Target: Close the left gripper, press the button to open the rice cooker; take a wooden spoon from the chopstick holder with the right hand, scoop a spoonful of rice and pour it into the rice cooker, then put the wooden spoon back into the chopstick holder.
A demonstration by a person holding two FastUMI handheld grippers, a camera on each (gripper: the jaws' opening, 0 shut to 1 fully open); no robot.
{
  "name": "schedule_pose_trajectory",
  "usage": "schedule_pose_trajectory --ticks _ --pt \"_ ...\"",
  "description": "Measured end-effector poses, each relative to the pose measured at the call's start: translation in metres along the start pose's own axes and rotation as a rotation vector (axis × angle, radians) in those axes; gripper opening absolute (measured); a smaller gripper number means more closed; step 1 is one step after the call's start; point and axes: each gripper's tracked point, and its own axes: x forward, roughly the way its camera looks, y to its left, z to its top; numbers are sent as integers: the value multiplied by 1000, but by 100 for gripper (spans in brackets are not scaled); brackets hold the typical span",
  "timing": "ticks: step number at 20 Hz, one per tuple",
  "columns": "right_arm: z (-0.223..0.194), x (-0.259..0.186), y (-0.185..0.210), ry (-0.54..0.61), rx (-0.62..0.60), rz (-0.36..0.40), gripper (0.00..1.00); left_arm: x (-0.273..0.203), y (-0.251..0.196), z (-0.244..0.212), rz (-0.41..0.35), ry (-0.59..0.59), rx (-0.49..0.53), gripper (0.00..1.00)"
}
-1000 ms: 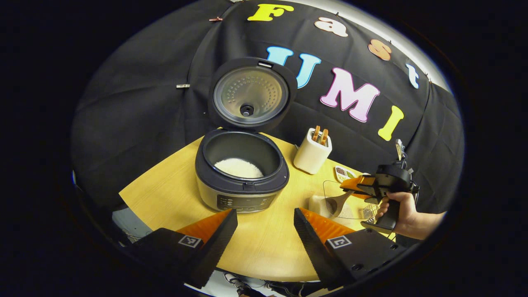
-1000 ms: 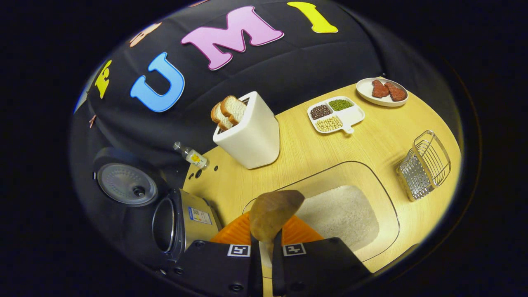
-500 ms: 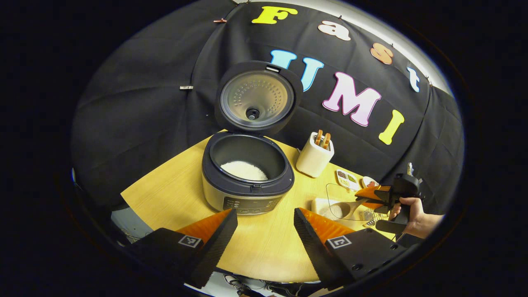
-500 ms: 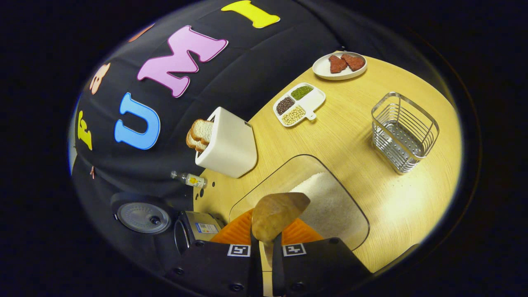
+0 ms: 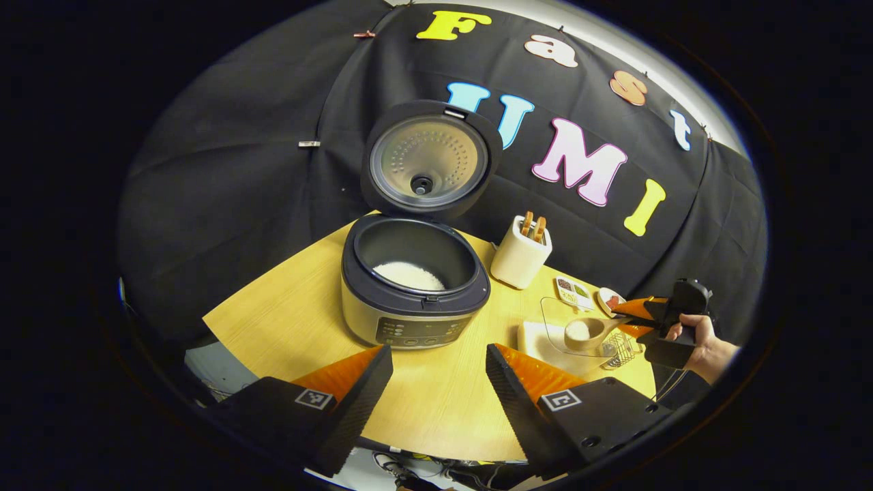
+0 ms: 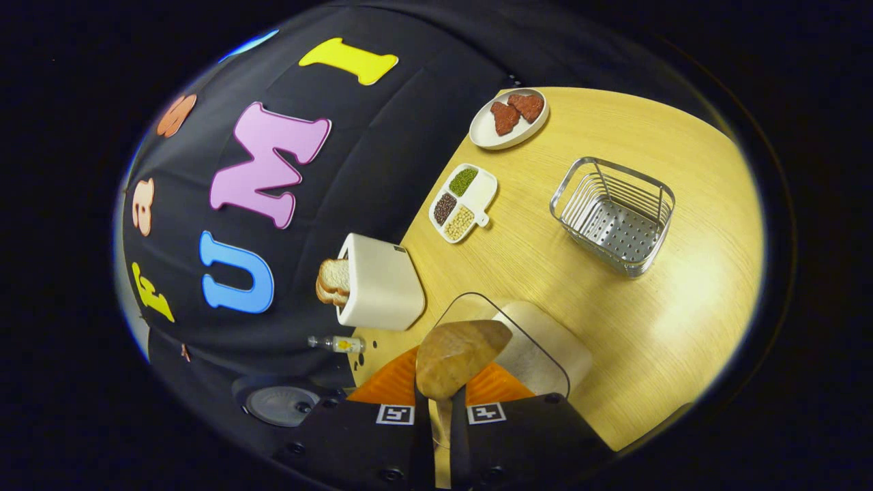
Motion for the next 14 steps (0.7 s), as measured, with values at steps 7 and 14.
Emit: schedule_pose_trajectory --ticks 7,14 --pt "2 -19 52 -32 128 108 13 -6 11 10 -35 -36 40 95" --pt "-37 -26 118 27 179 224 13 -10 31 5 -48 -43 16 95"
